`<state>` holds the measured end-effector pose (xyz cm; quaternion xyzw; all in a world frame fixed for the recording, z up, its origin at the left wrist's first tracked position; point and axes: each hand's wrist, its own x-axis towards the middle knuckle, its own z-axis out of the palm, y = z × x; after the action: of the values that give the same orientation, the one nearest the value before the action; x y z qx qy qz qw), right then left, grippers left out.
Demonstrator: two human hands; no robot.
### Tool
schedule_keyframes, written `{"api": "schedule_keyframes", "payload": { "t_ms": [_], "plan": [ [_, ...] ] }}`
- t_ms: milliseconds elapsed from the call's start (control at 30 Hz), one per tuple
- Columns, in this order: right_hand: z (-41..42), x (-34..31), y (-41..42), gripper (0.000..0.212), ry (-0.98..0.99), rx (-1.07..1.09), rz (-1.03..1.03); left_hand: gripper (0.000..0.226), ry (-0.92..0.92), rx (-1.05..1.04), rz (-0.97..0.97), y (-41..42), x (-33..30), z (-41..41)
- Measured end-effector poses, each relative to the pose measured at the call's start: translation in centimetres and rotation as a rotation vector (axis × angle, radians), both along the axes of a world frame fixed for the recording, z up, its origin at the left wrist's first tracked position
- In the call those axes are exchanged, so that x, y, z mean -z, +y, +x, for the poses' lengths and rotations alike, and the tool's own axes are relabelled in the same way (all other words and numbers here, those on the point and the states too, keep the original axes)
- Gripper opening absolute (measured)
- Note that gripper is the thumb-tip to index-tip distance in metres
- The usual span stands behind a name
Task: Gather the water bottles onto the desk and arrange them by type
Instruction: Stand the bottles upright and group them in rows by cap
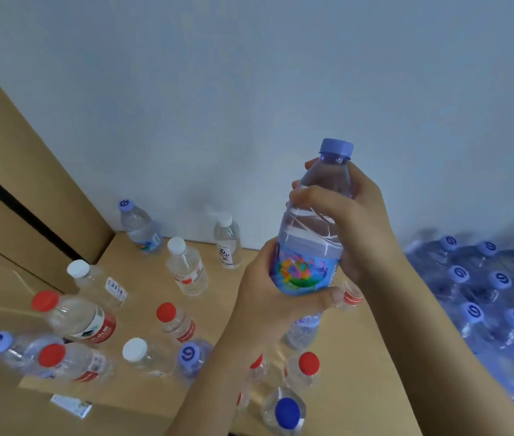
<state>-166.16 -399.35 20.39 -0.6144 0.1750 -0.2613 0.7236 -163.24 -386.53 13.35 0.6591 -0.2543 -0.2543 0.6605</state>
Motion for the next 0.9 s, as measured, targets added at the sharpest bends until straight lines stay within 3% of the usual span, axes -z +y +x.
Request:
{"api": "schedule_keyframes", "payload": {
  "t_ms": [167, 333, 467, 733, 900],
  "plan": [
    [-2.8, -0.5, -2.8, 0.028, -0.043, -0.163, 0.113, 0.055, 0.113, 0.252, -0.061, -1.1, -1.2, -1.2],
    [-4.4, -0.6, -2.8, 0.032, 0.067, 0.076, -0.130, 0.052, -0.044, 0.014, -0.025, -2.8, -1.4, -3.8],
    [-4.8, -0.5, -3.0, 0.036, 0.072, 0.171, -0.121, 0.058, -0.077, -0.023, -0.011, -4.1, -1.2, -4.8],
    [-6.3, -0.9, -5.2, 0.041, -0.091, -0.037, 0.073, 0.062, 0.129, 0.297, 0.014, -4.3, -2.3, -3.9],
    [-6.3, -0.3, -5.1, 0.037, 0.008, 0.164, -0.066, 0.050, -0.001, 0.047, 0.041, -5.6, -2.0, -5.6]
  ]
}}
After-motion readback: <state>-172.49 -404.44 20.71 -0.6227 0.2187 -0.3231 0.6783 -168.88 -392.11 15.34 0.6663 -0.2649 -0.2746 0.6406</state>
